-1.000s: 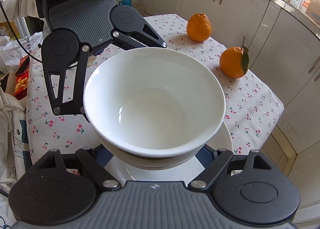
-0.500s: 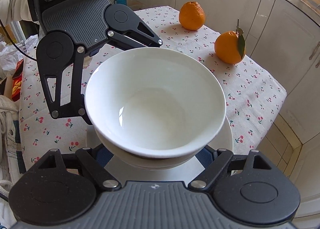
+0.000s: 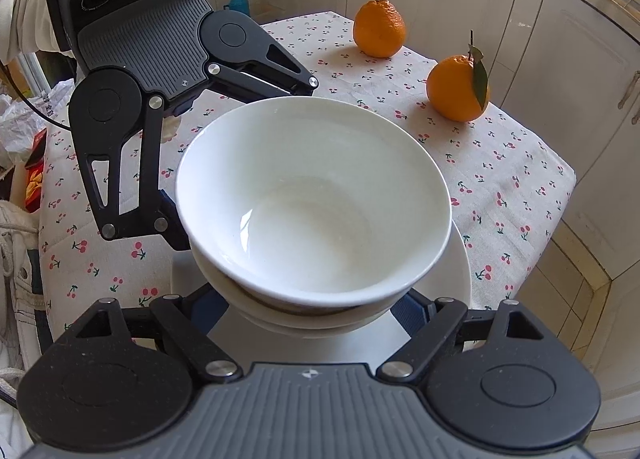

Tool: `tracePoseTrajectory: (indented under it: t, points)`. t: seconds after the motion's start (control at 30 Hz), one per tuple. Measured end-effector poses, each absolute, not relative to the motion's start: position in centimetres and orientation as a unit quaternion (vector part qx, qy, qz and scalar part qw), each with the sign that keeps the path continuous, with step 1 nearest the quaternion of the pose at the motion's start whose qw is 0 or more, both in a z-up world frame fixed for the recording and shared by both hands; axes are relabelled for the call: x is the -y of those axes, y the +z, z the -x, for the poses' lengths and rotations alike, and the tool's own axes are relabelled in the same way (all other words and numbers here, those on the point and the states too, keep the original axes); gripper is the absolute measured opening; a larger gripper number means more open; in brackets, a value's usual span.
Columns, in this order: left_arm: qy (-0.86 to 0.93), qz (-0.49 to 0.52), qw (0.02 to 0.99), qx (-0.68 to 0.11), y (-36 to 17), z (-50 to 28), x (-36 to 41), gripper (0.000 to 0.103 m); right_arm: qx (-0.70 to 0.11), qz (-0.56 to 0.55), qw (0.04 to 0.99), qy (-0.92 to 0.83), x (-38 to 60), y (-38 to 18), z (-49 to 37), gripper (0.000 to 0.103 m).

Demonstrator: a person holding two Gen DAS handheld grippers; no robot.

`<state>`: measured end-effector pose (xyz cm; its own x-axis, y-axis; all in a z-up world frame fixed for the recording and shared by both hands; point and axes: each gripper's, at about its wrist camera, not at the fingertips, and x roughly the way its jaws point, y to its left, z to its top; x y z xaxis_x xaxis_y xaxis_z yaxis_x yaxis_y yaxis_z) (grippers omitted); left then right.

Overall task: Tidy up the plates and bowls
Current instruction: 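Lift the bowl stack with both grippers and lower it onto the plate stack, then open both grippers and withdraw them from the stacked dishes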

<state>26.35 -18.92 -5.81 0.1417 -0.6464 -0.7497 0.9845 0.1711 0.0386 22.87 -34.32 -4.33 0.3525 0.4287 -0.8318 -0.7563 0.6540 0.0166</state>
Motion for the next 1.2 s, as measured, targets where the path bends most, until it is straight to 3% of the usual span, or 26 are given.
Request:
tracePoseTrajectory:
  t: [0.07,0.13,0.43,0.6,0.8,1.2]
  points:
    - [-0.574,-0.28,0.711,-0.294,-5.7,-25.9,18.7,0.094,-0.428,0.183,0.804,0.369,34.3,-4.1,-22.6,0.102]
    - [-0.567,-0.278,0.722,-0.283,-5.4,-25.4,18.3,0.098,-0.423,0.183,0.81,0.363,34.2,-3.8,-22.1,0.103]
    - [-0.5,-0.231,0.802,-0.23,-3.7,-20.5,14.3,0.103,-0.414,0.174,0.86,0.241,33.7,-2.2,-17.6,0.103]
    - [-0.393,-0.183,0.877,-0.208,-2.6,-16.5,12.7,0.103,-0.413,0.094,0.903,0.073,32.9,-1.3,-14.5,0.103]
    - [-0.249,-0.115,0.927,-0.255,0.0,-14.3,11.5,0.102,-0.384,-0.002,0.921,-0.067,30.8,0.1,-11.0,0.103]
    - [-0.19,-0.064,0.941,-0.272,2.7,-10.7,9.2,0.102,-0.332,0.001,0.937,-0.106,27.4,3.3,-6.6,0.103]
